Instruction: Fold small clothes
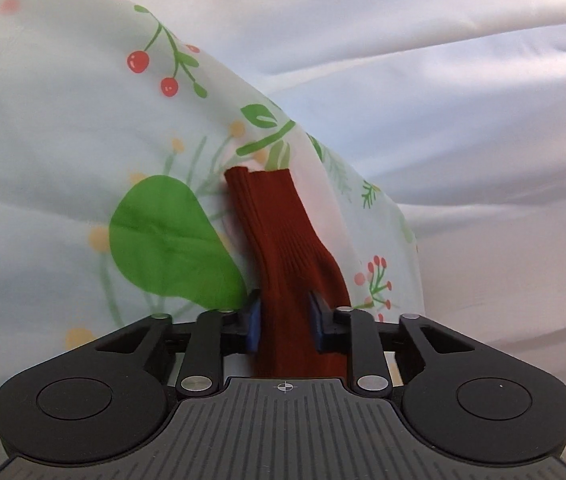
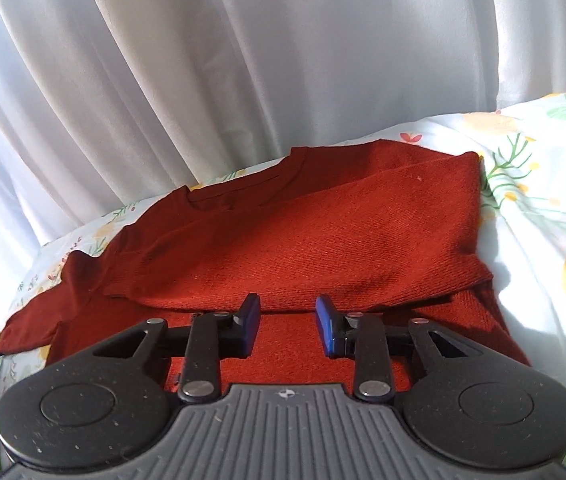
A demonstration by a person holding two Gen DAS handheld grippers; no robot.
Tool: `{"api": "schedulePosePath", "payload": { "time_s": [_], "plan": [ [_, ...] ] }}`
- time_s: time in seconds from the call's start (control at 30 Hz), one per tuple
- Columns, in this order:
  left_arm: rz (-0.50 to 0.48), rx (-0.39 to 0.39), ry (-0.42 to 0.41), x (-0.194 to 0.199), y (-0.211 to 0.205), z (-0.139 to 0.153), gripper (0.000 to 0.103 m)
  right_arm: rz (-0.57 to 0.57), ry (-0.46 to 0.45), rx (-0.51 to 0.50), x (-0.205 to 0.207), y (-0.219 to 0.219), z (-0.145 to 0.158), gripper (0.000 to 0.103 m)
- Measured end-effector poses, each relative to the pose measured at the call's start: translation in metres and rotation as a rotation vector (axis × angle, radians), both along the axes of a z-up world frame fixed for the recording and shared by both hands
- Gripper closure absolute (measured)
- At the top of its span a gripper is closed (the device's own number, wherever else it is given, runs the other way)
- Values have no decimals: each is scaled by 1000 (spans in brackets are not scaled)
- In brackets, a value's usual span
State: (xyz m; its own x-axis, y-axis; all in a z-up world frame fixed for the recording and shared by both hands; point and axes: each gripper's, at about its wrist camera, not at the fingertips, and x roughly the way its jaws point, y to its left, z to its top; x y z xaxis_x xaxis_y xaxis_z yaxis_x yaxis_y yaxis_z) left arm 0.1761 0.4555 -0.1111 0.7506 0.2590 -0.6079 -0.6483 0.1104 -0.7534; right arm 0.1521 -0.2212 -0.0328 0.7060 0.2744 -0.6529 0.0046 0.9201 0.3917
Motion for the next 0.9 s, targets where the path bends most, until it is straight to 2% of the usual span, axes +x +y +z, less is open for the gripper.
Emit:
{"api": "schedulePosePath", "payload": {
  "time_s": [0.03, 0.13, 0.2, 0.3, 0.4, 0.47, 0.53, 0.63, 0.7, 0.77, 0.8, 0.83, 0.9],
  "plan": [
    [13, -14, -3, -1, 3, -4, 94, -3, 1, 10, 0, 0, 0, 74],
    [30, -43, -48, -4, 8, -12, 94, -8, 2, 18, -2, 2, 1, 74],
    [29, -39, -43, -4, 7, -10, 94, -8, 8, 17, -3, 2, 0, 74],
    [-6, 46, -8, 3, -3, 5, 95, -14, 16, 24, -6, 1, 0, 74],
    [-108, 157, -59, 17, -28, 33, 95, -27, 17, 34, -9, -2, 0, 74],
    [-231, 255, -96, 36, -56, 59, 95, -34, 14, 38, -11, -4, 1, 74],
    [-398, 350, -147, 57, -98, 84, 95, -36, 7, 42, -13, -5, 3, 74],
    [-702, 471, -246, 80, -184, 115, 95, -41, -4, 53, -15, -7, 4, 74],
    [-910, 520, -292, 90, -246, 122, 94, -38, -10, 74, -15, -9, 5, 74],
    [-1110, 543, -280, 98, -306, 114, 86, -30, -15, 93, -14, -9, 5, 74],
    [-1195, 550, -253, 101, -333, 105, 75, -26, -16, 98, -13, -9, 5, 74],
    [-1256, 553, -211, 102, -356, 94, 58, -24, -16, 103, -12, -9, 5, 74],
    [-1302, 537, -99, 100, -387, 71, 40, -20, -6, 128, -8, -11, 2, 74]
  ]
}}
